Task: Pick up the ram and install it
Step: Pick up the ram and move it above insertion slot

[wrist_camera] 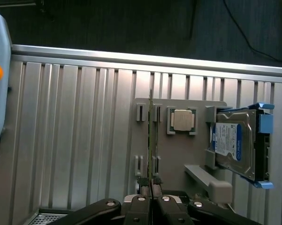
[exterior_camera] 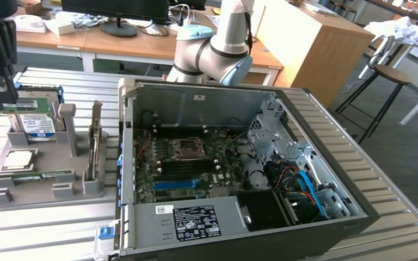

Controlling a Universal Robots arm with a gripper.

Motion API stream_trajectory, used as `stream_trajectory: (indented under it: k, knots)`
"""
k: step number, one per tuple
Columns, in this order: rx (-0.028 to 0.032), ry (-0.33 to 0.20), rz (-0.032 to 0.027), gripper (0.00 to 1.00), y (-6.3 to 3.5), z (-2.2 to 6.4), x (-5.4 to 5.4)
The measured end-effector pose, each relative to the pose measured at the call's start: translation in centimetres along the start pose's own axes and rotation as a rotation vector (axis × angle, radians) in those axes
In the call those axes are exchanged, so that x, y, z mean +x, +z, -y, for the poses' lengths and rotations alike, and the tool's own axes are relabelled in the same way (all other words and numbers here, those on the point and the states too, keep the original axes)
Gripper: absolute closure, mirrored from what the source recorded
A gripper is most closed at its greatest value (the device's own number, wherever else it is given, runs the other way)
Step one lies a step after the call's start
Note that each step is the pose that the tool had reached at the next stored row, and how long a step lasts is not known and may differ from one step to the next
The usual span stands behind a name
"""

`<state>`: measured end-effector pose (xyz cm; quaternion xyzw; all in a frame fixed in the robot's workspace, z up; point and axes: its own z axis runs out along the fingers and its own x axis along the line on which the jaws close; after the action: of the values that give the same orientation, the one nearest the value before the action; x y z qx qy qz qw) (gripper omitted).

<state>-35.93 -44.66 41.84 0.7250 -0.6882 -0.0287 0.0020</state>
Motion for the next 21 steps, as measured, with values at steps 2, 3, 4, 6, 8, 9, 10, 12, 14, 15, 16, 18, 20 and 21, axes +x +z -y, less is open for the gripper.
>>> stream_trajectory:
  k: [2,3,4,6,8,9,10,12,14,15,16,18,20,21]
  knots:
    - [0.0001,0.0,0.0,0.89,-0.29,-0.01,-0.01]
    - [0.0002,0.0,0.0001,0.89,-0.38,-0.02,-0.01]
    - [0.0001,0.0,0.0001,0.89,-0.4,-0.02,-0.01]
    - [0.0002,0.0,0.0001,0.89,-0.4,-0.02,-0.02]
    - [0.0001,0.0,0.0001,0.89,-0.41,-0.02,-0.02]
    - [0.0001,0.0,0.0,0.89,-0.41,-0.02,-0.02]
    - [0.0,0.0,0.0,0.89,-0.41,-0.02,-0.02]
    - [0.0,0.0,0.0,0.89,-0.42,-0.01,-0.02]
    - [-0.0001,0.0,-0.0001,0.89,-0.43,0.05,-0.01]
    - [-0.0001,0.0,-0.0001,0.89,-0.42,0.11,0.0]
    - [0.0001,0.0,0.0,0.89,-0.42,0.19,0.0]
    - [-0.0001,0.0,-0.0001,0.89,-0.44,0.39,0.0]
    - [0.0,0.0,0.0,0.89,-0.44,0.65,0.01]
    - [0.0,0.0,0.0,0.89,-0.45,0.82,0.02]
